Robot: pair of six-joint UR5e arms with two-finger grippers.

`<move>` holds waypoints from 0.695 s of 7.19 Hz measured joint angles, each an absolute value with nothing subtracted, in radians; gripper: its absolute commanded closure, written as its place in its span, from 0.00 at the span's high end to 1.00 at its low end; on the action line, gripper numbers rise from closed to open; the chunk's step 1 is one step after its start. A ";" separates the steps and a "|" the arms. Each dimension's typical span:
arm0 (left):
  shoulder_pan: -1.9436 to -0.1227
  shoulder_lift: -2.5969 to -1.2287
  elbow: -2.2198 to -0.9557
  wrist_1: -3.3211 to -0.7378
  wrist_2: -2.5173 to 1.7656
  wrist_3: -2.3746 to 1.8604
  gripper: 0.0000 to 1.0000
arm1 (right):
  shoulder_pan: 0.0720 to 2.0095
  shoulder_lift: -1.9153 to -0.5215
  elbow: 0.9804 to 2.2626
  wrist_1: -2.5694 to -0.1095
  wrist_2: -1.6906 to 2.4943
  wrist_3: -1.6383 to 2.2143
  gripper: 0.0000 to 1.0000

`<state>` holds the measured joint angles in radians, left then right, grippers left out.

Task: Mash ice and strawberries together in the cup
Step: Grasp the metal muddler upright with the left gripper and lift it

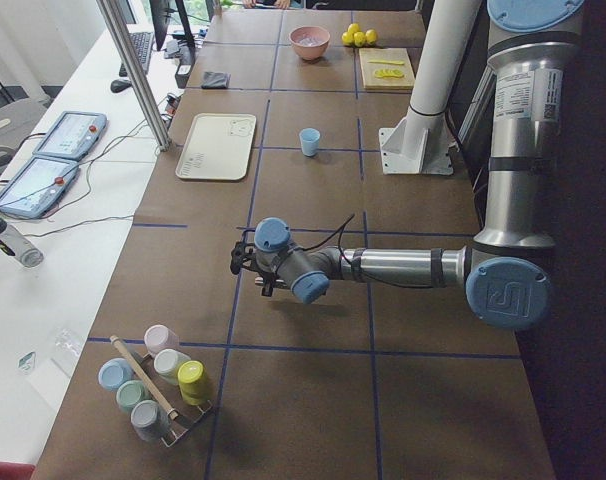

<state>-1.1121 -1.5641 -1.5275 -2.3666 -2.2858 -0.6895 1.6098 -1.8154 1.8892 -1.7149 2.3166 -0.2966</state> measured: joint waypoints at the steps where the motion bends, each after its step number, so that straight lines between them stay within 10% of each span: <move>1: -1.124 -1.573 -1.584 -2.371 -2.285 -0.627 0.02 | 1.609 -1.815 1.890 -1.715 2.317 -0.296 0.99; 5: -1.130 -1.661 -1.778 -2.448 -2.275 -0.569 0.00 | 1.610 -1.815 1.893 -1.715 2.318 -0.294 0.99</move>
<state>-1.1300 -1.6609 -1.7777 -2.4476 -2.2746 -0.5693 1.6100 -1.8149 1.8926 -1.7150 2.3179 -0.2936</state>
